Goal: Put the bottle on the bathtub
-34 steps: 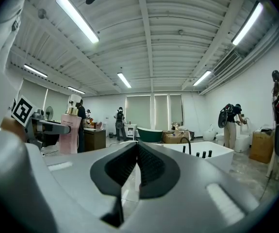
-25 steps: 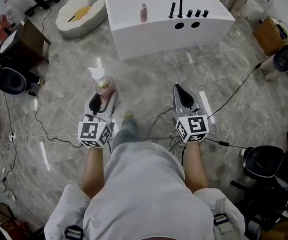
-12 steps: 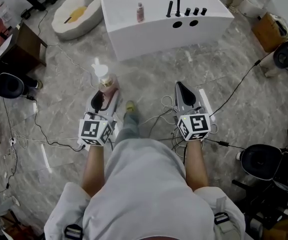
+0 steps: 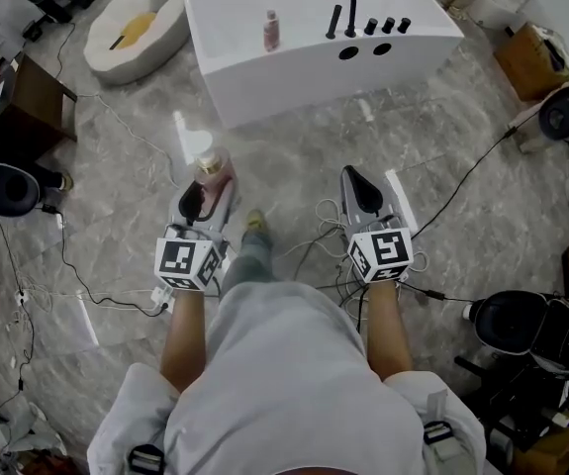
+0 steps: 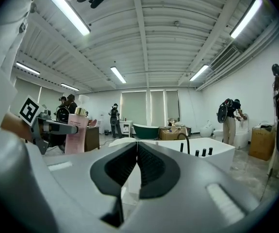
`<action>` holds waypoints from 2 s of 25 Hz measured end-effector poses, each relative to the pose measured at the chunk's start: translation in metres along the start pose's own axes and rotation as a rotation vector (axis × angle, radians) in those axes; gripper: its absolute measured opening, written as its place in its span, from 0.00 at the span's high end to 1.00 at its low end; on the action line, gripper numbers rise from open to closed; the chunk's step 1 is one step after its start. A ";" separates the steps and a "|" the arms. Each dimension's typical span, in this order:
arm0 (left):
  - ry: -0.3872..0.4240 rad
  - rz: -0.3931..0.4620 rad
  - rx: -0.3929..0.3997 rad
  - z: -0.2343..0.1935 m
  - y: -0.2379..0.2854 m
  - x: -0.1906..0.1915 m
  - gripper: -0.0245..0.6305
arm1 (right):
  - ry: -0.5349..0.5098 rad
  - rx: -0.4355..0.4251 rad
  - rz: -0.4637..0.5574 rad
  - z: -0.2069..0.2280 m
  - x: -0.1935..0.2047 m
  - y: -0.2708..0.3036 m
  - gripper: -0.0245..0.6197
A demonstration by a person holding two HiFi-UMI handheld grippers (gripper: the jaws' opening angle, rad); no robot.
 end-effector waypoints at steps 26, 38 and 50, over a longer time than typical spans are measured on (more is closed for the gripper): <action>0.004 -0.004 0.069 -0.242 0.155 -0.097 0.66 | -0.058 0.054 -0.027 0.021 -0.142 0.266 0.96; -0.024 0.013 0.093 -0.265 0.177 -0.097 0.66 | -0.085 0.091 -0.002 0.021 -0.164 0.287 0.96; 0.012 0.031 0.068 -0.293 0.232 -0.120 0.66 | -0.078 0.057 0.024 0.055 -0.177 0.352 0.96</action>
Point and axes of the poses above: the fingertips, and each gripper's own axes: y forward along the fingers, z to its right, x out of its underside, the point moved 6 cm from there along -y, backward along the fingers, and after that the axes turned 14 degrees about -z, right-handed, at the moved point
